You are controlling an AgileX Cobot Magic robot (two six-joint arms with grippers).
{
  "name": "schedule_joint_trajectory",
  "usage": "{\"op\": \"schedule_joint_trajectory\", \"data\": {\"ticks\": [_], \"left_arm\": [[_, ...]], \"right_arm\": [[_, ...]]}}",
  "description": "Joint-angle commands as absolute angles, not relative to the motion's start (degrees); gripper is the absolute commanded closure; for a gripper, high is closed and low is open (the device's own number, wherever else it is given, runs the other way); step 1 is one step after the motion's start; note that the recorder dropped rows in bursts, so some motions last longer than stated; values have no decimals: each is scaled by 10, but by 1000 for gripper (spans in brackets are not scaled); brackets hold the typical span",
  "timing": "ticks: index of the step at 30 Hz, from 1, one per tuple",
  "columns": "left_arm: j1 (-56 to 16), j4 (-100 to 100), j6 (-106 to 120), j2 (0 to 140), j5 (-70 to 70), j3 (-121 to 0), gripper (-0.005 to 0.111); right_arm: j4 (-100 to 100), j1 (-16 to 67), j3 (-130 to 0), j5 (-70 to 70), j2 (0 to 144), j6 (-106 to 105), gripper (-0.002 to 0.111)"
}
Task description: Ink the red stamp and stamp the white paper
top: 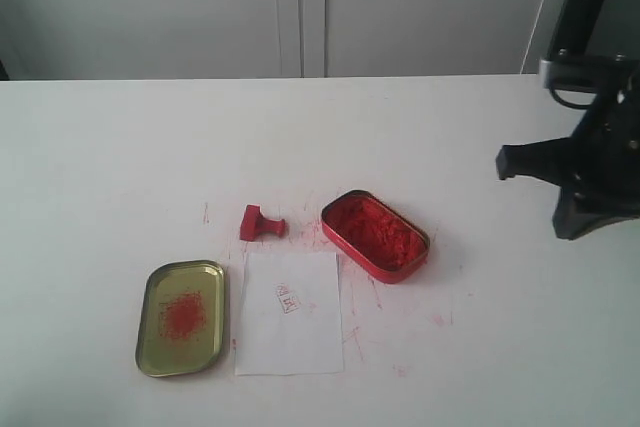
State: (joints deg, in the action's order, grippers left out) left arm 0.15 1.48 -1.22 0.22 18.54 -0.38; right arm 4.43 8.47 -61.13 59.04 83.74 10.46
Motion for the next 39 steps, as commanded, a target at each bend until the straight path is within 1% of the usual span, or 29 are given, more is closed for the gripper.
{"op": "schedule_joint_trajectory", "data": {"ticks": [1, 5, 12, 19, 28, 33, 36, 39], "left_arm": [[0, 14, -13, 0, 190, 0, 107], [0, 14, -13, 0, 190, 0, 107], [0, 14, -13, 0, 190, 0, 107], [0, 14, -13, 0, 190, 0, 107], [0, 14, -13, 0, 190, 0, 107], [0, 14, -13, 0, 190, 0, 107], [0, 14, -13, 0, 190, 0, 107], [0, 14, -13, 0, 190, 0, 107]], "right_arm": [[28, 38, -576, 592, 796, 108, 108], [18, 15, -552, 588, 762, 108, 108], [-48, 16, -510, 573, 687, 108, 108], [-48, 16, -460, 538, 583, 108, 108], [-47, 42, -383, 476, 348, 76, 108], [-51, 42, -340, 438, 261, 76, 108], [-51, 42, -308, 366, 242, 76, 108], [-51, 42, -296, 349, 242, 77, 108]]}}
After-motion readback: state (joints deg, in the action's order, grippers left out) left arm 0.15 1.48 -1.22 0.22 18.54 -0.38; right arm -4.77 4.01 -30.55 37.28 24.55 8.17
